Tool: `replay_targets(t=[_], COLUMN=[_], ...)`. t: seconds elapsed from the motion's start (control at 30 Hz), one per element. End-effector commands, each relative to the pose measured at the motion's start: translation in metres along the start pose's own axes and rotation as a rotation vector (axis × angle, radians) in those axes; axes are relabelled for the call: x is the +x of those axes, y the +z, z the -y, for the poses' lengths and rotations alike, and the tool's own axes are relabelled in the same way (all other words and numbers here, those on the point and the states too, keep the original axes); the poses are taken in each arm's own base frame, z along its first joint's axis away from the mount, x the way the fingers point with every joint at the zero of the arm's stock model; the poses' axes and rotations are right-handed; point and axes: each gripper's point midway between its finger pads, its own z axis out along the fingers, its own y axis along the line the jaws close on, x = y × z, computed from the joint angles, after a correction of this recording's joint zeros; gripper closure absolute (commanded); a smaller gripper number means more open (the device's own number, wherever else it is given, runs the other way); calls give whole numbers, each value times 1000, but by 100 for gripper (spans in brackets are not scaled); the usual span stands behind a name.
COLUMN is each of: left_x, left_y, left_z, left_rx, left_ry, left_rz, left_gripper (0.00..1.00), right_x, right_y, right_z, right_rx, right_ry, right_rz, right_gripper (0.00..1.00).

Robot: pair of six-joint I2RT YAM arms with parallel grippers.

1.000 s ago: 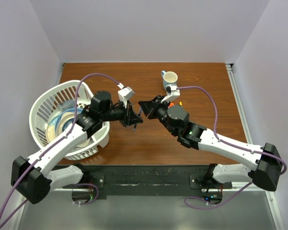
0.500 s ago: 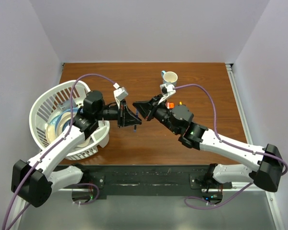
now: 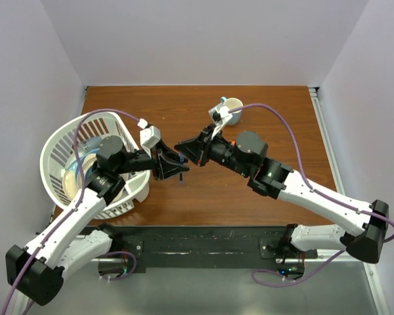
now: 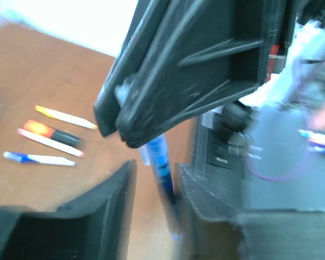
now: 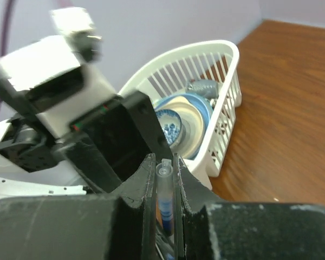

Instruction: Insert the pens into the pen caps

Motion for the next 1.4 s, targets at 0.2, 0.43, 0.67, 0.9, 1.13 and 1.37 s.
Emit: replay_targets(t=[0.2, 0.43, 0.67, 0.9, 1.13, 1.37], left_x=[-16, -5, -1, -12, -15, -14], left_y=[-17, -41, -68, -74, -76, -78], left_z=[-2, -37, -54, -44, -40, -43], left_rx=[-94, -384, -585, -585, -581, -604], left_ry=[144, 85, 53, 83, 96, 100], left_rz=[96, 112, 112, 184, 195, 186], left_gripper=[5, 0, 0, 0, 0, 0], right_x=[-37, 16, 90, 150, 165, 156], right_y=[0, 29, 55, 69, 61, 55], right_z=[85, 179, 271, 326, 361, 364], right_rx=[231, 445, 660, 727, 842, 866], right_ry=[4, 51, 78, 152, 79, 49], right_rz=[-186, -324, -510, -628, -677, -691], right_gripper=[100, 100, 100, 99, 93, 48])
